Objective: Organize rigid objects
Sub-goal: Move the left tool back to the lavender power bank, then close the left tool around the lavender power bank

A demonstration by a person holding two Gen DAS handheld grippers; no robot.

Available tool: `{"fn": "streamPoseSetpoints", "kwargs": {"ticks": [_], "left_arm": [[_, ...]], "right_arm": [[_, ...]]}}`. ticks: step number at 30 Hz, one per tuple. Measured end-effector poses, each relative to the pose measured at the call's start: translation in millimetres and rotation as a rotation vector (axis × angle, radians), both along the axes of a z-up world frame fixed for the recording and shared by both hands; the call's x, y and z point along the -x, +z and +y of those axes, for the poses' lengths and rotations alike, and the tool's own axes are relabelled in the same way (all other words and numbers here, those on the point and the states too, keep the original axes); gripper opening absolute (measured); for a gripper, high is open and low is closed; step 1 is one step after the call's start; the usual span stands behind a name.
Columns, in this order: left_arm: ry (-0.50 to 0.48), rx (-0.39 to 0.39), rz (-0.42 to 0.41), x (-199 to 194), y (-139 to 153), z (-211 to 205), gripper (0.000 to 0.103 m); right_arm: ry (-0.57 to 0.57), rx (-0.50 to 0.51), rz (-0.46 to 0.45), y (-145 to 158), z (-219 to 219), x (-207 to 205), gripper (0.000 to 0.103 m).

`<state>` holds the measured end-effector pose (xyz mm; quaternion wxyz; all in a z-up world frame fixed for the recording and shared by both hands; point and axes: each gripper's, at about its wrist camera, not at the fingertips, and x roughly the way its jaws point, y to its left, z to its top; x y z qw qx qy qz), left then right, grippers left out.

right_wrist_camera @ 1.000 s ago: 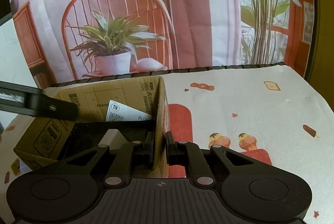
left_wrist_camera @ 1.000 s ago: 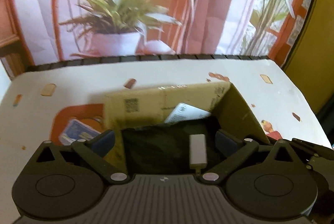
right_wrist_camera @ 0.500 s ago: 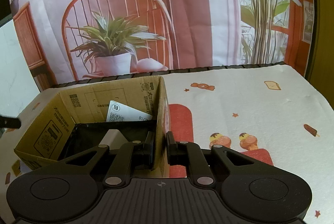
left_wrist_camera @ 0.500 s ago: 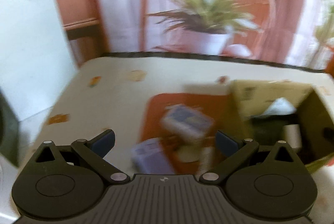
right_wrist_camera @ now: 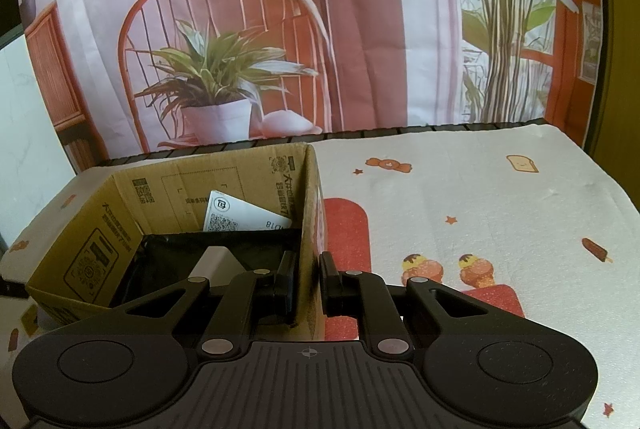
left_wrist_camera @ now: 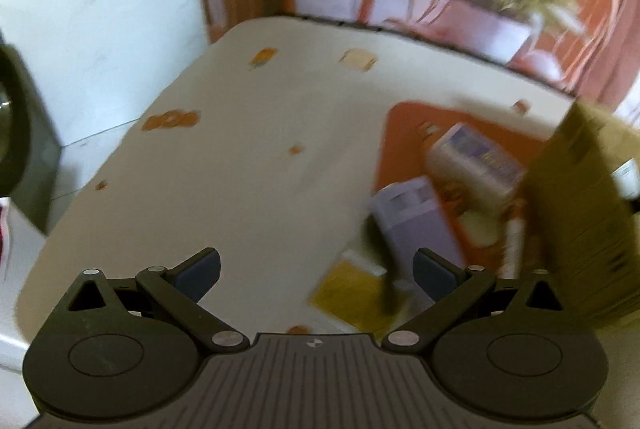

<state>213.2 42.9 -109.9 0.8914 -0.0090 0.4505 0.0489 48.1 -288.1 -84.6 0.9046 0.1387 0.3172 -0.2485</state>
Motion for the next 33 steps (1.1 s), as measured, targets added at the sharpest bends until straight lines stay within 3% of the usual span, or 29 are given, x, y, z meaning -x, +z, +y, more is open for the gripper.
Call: {"fn": "streamPoseSetpoints", "kwargs": {"ticks": [7, 16, 20, 25, 27, 33], "left_arm": [[-0.002, -0.01, 0.045, 2.8, -8.8, 5.8, 0.103], [-0.023, 0.05, -0.063, 13.4, 11.7, -2.7, 0.103], [-0.034, 0.011, -0.047, 5.1, 11.1, -18.4, 0.103], [-0.06, 0.052, -0.053, -3.8, 10.3, -31.4, 0.102], [-0.075, 0.063, -0.058, -6.5, 9.2, -36.7, 0.1], [-0.11, 0.066, -0.039, -15.5, -1.3, -48.4, 0.075]], "right_arm": [[0.001, 0.0, 0.0, 0.0, -0.1, 0.1, 0.013], [0.001, -0.001, 0.002, 0.0, -0.2, 0.2, 0.013], [0.0, -0.001, 0.002, 0.3, -0.3, -0.1, 0.013], [0.001, -0.001, 0.002, 0.4, -0.3, -0.1, 0.013], [0.001, -0.001, 0.002, 0.4, -0.4, -0.3, 0.013], [0.001, -0.002, 0.002, 0.4, -0.4, -0.4, 0.013]]}}
